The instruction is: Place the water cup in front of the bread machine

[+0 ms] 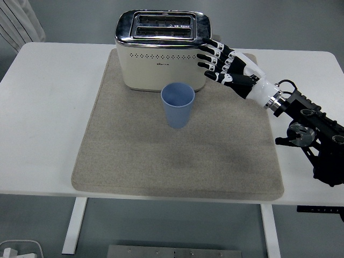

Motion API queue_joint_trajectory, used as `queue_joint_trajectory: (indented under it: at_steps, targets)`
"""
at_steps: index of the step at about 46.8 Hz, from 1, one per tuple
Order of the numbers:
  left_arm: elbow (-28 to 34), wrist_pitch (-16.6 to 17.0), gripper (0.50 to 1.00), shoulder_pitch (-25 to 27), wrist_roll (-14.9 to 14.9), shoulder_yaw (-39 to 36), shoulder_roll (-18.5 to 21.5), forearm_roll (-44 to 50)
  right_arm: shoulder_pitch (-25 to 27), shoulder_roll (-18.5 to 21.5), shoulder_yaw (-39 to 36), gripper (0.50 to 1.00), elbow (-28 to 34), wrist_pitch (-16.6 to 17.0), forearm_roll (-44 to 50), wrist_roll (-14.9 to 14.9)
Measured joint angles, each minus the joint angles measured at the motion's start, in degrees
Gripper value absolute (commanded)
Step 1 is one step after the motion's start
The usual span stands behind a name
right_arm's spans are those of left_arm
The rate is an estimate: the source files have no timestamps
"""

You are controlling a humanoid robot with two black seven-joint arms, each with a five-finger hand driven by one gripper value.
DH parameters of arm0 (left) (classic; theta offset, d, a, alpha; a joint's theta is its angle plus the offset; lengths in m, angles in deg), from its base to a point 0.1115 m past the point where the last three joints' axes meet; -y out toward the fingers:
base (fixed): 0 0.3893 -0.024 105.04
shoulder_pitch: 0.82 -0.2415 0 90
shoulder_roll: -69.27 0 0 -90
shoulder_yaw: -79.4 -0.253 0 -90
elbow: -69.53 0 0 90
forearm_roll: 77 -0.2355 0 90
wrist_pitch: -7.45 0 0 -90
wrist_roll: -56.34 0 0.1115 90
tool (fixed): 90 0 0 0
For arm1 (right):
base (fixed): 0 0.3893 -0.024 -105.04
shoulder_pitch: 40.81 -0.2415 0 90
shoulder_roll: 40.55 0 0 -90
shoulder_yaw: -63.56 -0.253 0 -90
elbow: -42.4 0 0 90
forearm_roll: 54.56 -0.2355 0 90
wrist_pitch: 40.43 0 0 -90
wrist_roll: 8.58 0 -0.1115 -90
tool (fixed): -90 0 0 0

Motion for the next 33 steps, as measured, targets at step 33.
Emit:
queue_joint_trajectory:
  at_steps: [33]
  targets:
    - [0.0, 0.0, 1.000, 0.0, 0.0, 0.0, 0.0, 0.0, -1.0, -2.0, 0.3, 0.926, 6.8, -8.4, -6.5, 0.3]
